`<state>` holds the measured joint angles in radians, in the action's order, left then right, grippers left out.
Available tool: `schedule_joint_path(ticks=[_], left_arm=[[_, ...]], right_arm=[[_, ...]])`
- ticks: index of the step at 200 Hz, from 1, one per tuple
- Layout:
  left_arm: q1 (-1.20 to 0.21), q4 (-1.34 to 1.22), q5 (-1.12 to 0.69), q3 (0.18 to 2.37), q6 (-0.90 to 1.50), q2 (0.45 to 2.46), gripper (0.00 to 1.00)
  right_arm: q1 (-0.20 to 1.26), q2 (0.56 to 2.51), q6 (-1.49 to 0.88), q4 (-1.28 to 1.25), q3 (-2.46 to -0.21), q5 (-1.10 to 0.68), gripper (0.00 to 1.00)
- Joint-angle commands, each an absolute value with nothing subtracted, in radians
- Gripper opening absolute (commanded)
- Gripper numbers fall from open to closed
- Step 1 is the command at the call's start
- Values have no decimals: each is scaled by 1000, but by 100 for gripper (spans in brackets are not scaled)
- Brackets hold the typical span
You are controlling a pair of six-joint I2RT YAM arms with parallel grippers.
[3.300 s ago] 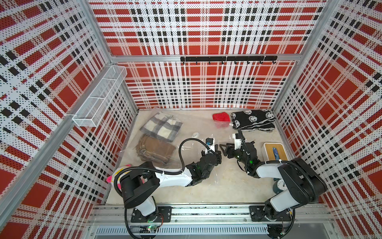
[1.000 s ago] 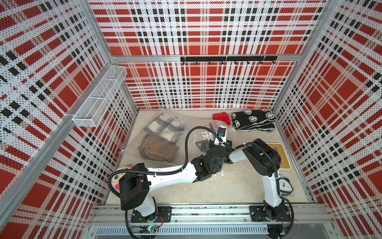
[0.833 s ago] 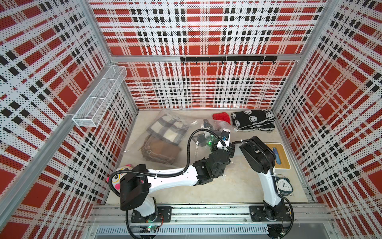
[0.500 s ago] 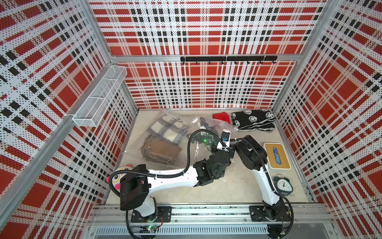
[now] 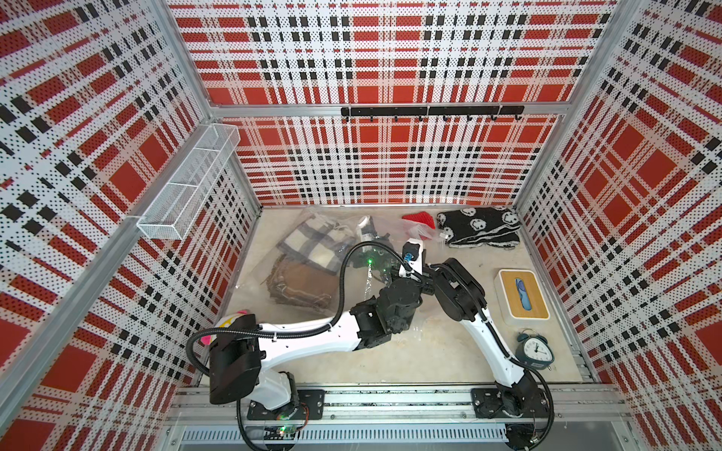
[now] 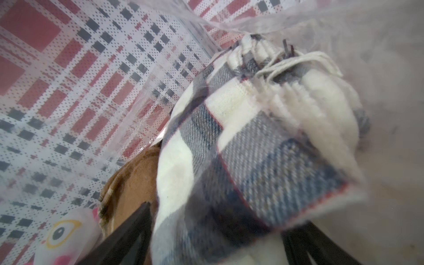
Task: Take the scarf out of the vacuum bag
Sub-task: Take out the scarf from the vacuum bag.
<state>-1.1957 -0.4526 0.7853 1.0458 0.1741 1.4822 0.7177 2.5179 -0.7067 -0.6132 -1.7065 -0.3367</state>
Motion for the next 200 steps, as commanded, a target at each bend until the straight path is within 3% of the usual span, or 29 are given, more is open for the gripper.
schedule_joint_path(ticks=[1, 48, 76, 104, 150, 200], left_arm=[[-1199, -464, 729, 1036, 198, 1453, 0], [-1191, -457, 757, 993, 201, 1398, 0], [-1155, -459, 737, 958, 224, 1381, 0], [-1113, -460, 747, 951, 232, 1391, 0], [-1103, -462, 895, 997, 154, 1426, 0], [-1085, -472, 913, 1001, 140, 1435, 0]], right_arm=[[726, 2573, -733, -574, -1773, -316, 85], [732, 2657, -732, -412, -1932, -242, 77], [731, 2639, -725, -435, -1907, -245, 36], [729, 2576, -690, -491, -1819, -251, 10], [704, 2449, -690, -615, -1620, -265, 5], [665, 2312, -688, -694, -1408, -256, 3]])
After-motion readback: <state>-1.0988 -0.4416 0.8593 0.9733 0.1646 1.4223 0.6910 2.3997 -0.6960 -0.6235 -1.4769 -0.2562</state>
